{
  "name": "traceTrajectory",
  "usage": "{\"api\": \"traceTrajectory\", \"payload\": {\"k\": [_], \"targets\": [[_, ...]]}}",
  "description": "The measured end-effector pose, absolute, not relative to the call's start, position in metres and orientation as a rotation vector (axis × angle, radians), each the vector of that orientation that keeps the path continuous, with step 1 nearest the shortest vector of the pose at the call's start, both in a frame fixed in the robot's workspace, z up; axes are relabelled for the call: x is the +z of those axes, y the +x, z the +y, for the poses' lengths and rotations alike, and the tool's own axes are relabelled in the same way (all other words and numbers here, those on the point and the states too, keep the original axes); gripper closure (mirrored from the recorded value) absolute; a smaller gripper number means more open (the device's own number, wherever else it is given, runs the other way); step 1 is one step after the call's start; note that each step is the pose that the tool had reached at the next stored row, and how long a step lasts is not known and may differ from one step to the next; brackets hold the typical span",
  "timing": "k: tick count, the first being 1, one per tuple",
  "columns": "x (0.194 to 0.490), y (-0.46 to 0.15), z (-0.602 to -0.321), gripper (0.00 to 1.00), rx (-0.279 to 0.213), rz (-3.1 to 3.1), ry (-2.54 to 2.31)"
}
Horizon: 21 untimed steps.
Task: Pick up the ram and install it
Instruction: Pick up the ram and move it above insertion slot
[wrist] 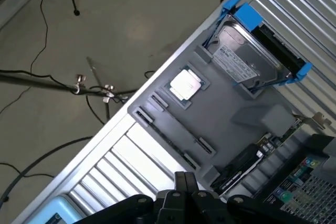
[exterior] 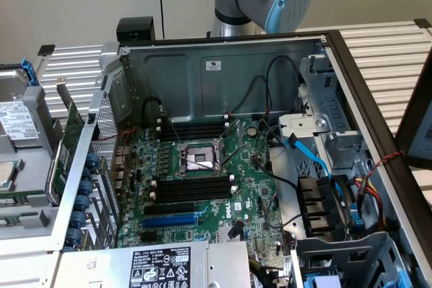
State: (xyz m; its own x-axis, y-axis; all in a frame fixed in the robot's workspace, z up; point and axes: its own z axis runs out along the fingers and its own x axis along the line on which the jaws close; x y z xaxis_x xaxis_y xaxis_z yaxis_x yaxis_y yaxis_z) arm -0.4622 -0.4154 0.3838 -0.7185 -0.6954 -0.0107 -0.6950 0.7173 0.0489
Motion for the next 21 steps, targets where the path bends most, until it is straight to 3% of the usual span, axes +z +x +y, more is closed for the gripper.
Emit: {"api": "traceTrajectory", "payload": {"k": [21], "targets": [[0.3788, -0.4623, -0.4154, 0.89, -0.073, -2.621, 1.700]]}}
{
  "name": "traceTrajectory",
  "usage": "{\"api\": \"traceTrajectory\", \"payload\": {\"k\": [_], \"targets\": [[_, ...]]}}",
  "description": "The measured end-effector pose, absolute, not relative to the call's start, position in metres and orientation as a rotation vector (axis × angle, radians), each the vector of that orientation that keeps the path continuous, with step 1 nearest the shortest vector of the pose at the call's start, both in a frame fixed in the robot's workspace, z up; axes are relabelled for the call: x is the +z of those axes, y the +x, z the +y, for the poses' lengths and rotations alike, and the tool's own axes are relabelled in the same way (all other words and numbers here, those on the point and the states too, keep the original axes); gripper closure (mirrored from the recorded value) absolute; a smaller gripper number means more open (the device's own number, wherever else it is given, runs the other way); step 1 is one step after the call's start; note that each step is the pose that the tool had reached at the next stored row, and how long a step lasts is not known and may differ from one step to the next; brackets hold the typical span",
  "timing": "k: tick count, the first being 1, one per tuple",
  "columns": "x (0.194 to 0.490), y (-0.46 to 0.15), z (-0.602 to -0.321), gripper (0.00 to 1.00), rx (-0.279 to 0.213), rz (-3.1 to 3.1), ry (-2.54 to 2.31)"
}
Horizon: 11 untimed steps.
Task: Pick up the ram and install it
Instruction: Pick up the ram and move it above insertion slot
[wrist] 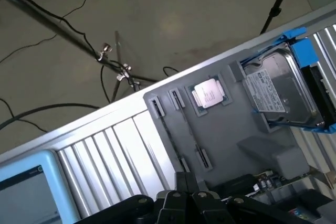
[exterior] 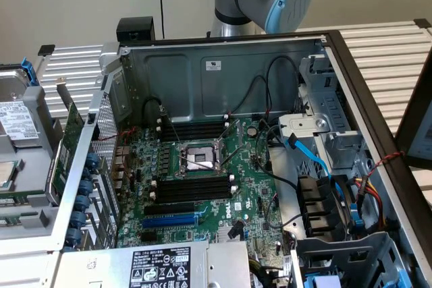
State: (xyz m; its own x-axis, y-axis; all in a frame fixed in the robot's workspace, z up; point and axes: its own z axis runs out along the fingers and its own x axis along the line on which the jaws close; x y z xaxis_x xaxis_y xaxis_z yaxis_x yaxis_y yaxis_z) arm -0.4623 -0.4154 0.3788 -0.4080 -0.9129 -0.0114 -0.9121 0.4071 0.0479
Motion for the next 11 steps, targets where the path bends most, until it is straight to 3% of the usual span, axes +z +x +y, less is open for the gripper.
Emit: {"api": "traceTrajectory", "payload": {"k": [11], "targets": [[0.3770, -0.4622, -0.4154, 0.89, -0.069, -2.434, 1.952]]}}
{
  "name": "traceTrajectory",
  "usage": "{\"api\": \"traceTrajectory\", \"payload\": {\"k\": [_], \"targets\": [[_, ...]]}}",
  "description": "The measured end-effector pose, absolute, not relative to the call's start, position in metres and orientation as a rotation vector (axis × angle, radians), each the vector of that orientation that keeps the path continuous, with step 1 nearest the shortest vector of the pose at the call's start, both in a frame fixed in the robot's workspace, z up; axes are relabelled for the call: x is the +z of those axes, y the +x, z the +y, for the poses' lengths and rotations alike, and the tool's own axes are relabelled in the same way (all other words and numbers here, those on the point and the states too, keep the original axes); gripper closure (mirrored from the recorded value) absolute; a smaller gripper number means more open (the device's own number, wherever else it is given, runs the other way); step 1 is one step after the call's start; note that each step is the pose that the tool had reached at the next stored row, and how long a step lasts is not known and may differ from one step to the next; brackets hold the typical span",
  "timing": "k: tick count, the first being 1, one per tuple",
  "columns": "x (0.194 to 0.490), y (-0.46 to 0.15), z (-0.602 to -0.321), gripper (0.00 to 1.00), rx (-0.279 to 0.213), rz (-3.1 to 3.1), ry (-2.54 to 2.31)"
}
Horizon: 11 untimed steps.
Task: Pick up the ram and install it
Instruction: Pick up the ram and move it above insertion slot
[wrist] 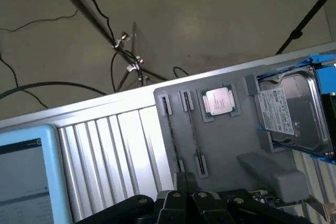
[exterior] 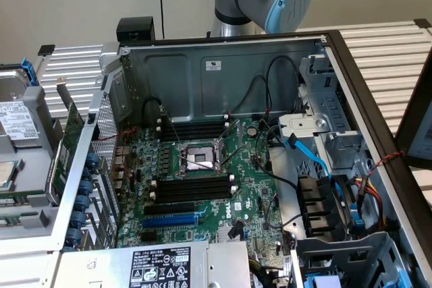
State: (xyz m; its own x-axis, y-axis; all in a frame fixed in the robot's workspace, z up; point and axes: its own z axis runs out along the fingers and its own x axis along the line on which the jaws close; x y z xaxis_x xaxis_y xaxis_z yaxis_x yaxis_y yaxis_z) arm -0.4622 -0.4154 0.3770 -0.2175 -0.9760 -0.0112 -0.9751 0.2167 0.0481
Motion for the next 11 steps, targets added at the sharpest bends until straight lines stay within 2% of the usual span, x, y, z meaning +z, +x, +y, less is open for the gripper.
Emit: {"api": "traceTrajectory", "payload": {"k": [11], "targets": [[0.3746, -0.4622, -0.4154, 0.89, -0.066, -2.223, 2.182]]}}
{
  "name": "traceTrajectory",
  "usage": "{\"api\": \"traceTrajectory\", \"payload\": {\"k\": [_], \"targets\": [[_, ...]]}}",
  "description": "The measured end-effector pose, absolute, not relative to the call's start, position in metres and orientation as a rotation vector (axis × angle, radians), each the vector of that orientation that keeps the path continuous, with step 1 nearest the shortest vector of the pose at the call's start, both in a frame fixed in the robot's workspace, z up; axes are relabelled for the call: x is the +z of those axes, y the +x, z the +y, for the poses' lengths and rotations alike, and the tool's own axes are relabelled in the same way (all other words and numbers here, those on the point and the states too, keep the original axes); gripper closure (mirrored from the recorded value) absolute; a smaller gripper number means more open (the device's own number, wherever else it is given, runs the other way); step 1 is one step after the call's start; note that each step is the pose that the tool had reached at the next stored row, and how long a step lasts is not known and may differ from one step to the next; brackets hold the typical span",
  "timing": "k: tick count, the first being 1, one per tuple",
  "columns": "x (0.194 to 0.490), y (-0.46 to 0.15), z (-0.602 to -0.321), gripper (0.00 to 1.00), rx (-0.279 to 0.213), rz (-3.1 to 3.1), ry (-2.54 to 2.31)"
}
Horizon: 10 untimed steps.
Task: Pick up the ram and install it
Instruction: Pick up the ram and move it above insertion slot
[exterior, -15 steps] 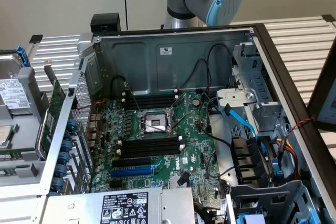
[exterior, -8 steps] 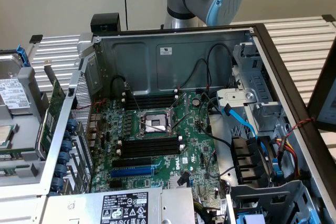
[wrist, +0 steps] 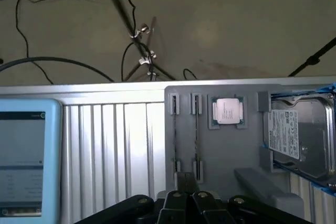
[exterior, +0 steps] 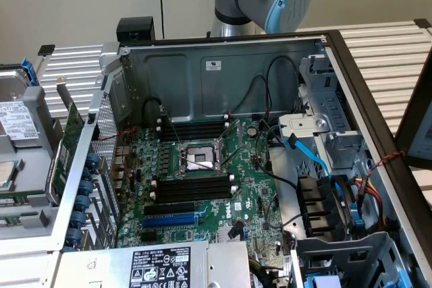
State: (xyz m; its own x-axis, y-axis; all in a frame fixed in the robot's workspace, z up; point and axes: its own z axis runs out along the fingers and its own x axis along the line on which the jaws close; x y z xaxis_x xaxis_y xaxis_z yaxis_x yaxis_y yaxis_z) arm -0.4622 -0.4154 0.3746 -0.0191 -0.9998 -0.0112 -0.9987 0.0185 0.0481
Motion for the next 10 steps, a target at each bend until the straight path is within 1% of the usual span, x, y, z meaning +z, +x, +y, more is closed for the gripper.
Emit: {"api": "traceTrajectory", "payload": {"k": [10], "targets": [[0.3740, -0.4622, -0.4154, 0.89, -0.063, -2.128, 2.274]]}}
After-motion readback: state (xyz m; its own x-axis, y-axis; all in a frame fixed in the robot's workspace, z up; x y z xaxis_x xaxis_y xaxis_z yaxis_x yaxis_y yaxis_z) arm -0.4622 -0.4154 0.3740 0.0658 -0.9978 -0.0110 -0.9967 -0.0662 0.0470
